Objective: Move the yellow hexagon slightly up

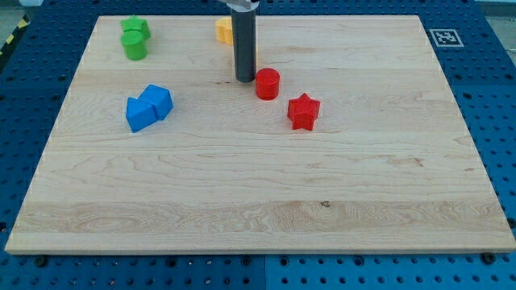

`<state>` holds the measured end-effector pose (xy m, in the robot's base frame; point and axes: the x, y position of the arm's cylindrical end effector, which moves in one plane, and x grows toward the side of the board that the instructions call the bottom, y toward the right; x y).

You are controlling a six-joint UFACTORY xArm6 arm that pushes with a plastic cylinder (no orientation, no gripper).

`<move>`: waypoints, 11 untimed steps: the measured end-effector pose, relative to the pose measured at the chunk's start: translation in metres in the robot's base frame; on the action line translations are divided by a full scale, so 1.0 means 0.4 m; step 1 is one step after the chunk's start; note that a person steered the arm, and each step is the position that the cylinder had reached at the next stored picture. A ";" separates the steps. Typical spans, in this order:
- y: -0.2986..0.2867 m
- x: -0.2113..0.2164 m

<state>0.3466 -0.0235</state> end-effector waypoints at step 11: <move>-0.066 -0.083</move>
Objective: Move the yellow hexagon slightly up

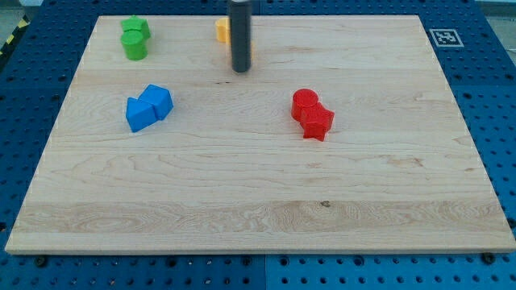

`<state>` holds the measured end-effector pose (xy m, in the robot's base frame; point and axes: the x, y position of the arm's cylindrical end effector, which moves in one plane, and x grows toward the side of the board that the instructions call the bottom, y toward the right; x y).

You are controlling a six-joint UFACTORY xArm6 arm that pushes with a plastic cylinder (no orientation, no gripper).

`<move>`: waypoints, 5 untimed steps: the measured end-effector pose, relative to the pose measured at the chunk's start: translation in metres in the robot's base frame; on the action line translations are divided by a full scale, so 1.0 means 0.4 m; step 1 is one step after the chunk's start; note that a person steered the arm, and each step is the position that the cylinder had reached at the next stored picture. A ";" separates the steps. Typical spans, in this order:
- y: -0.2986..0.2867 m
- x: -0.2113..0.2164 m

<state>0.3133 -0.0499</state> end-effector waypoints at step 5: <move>-0.155 -0.145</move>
